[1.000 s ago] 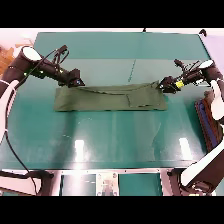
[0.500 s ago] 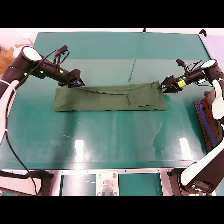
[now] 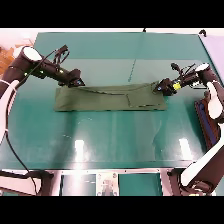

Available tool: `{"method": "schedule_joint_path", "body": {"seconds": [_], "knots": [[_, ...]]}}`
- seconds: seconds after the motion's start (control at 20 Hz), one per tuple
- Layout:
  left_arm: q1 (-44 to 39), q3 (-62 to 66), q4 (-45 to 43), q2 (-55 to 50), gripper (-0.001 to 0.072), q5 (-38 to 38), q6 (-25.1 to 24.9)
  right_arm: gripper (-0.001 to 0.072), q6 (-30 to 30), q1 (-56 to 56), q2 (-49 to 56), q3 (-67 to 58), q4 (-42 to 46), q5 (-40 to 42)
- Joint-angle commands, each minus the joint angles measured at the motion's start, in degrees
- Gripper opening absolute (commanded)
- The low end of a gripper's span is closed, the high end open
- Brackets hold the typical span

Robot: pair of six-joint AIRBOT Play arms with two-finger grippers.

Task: Fold the shirts.

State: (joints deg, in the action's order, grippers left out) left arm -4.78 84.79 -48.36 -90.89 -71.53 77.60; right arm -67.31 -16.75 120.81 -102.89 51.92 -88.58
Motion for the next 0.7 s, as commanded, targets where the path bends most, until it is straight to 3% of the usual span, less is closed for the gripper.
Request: {"method": "schedule_joint_path", "body": {"seconds": [0.0,0.05,0.1,0.35,0.65], "knots": [[-1.7,0.0,-0.1,-0.1,0.0025,0.5,-0.7,0.0188,-0.2,1.7,1.7,0.5,0.1,0.5],[-3.0,0.0,-0.1,-0.2,0.0026,1.2,-1.9,0.0052,-0.2,2.0,1.7,0.5,0.1,0.5],[-4.7,0.0,-0.1,-0.4,0.0025,2.9,-2.3,0.0017,-0.2,2.2,1.4,0.4,0.1,0.5],[-14.3,0.0,0.0,-7.4,0.0025,14.1,-2.3,0.0015,-1.6,2.4,-3.5,-3.7,-0.3,-3.1],[-26.1,0.9,4.9,-16.4,0.0024,31.2,-1.9,0.0016,-6.4,3.9,-15.6,-5.4,-3.2,-14.6]]}}
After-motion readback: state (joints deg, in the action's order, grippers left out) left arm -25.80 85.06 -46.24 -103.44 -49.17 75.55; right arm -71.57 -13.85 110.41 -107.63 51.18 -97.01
